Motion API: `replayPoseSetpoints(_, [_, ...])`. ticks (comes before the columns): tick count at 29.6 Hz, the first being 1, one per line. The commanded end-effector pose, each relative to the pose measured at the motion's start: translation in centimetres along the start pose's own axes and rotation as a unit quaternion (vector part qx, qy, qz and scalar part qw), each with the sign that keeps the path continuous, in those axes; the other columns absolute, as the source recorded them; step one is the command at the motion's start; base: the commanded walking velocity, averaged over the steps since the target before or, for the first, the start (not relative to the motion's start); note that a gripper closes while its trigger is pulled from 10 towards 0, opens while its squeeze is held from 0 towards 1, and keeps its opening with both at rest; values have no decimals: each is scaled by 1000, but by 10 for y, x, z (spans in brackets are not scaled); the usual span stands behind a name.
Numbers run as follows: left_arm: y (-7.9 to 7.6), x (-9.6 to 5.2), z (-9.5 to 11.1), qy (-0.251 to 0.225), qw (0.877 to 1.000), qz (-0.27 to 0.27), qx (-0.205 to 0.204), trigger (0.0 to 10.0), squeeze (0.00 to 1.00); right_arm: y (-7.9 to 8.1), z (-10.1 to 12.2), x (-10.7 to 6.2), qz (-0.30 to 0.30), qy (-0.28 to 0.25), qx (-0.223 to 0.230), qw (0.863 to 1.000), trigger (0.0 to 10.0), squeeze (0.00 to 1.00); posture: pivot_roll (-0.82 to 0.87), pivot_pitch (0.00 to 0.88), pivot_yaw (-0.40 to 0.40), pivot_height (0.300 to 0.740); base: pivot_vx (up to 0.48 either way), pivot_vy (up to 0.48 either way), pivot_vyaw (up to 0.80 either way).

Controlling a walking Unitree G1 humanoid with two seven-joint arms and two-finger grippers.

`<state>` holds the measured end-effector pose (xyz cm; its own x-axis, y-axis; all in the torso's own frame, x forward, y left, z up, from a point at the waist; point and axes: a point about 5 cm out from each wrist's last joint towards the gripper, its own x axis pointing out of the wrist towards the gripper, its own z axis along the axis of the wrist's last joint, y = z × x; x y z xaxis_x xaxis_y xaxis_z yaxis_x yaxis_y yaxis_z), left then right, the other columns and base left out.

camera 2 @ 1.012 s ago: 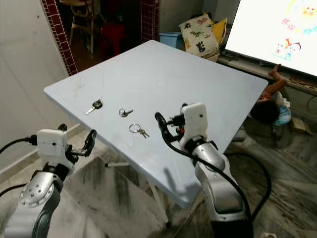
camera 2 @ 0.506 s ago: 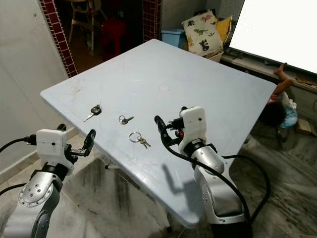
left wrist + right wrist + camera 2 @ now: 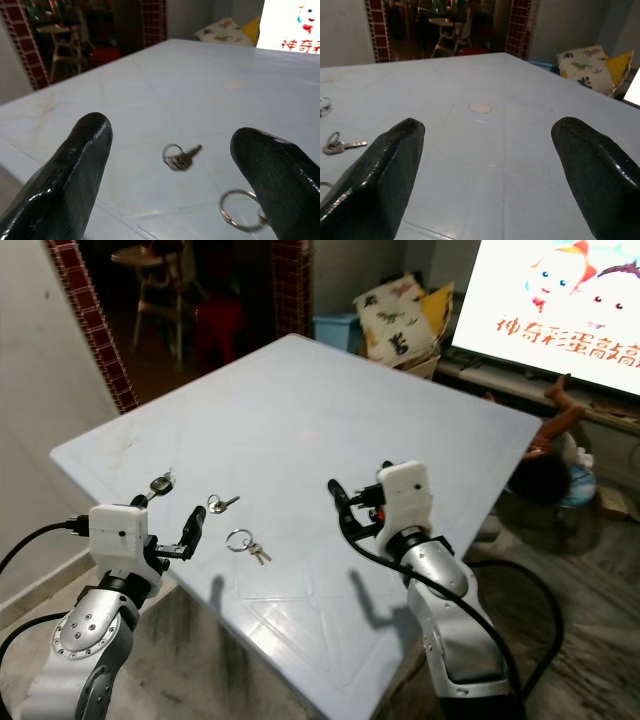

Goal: Hang keys on a hook

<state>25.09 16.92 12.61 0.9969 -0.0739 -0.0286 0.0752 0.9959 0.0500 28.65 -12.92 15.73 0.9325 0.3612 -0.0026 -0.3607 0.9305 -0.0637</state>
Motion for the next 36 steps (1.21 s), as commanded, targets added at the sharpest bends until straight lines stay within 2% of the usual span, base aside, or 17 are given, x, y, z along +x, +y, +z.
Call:
replayPoseSetpoints(1, [11, -5, 0, 4, 1000, 28, 11, 10000, 0, 10, 4, 2, 28, -4, 4, 1000, 10000, 0, 25, 0, -3, 740, 0, 0, 0])
replayPoseSetpoints(9, [22, -22, -1, 15, 997, 67, 28, 10000, 0, 19, -3, 0, 67, 22, 4, 998, 10000, 0, 50, 0, -2, 740, 0, 0, 0])
replayPoseSetpoints(12, [24, -30, -3, 26, 997, 70, 21, 10000, 0, 23, -13, -3, 83, 63, 12, 994, 10000, 0, 60, 0, -2, 740, 0, 0, 0])
replayPoseSetpoints(13, [24, -34, -5, 33, 997, 65, 14, 10000, 0, 26, -18, -3, 93, 80, 8, 992, 10000, 0, 64, 0, -2, 740, 0, 0, 0])
replayPoseSetpoints(20, [19, -45, -9, 53, 998, 34, 10, 10000, 0, 30, -22, 2, 100, 92, 14, 991, 10000, 0, 86, 0, -1, 740, 0, 0, 0])
replayPoseSetpoints(25, [16, -61, -11, 75, 997, -1, 12, 10000, 0, 48, -33, 4, 175, 142, 8, 974, 10000, 0, 104, 0, 6, 740, 0, 0, 0])
replayPoseSetpoints(31, [23, -72, -15, 91, 996, 7, 15, 10000, 0, 56, -25, 20, 176, 126, 5, 976, 10000, 0, 125, 0, -4, 740, 0, 0, 0])
replayPoseSetpoints(36, [26, -73, -16, 95, 995, 13, 20, 10000, 0, 66, -26, 24, 193, 125, 3, 973, 10000, 0, 131, 0, -11, 740, 0, 0, 0])
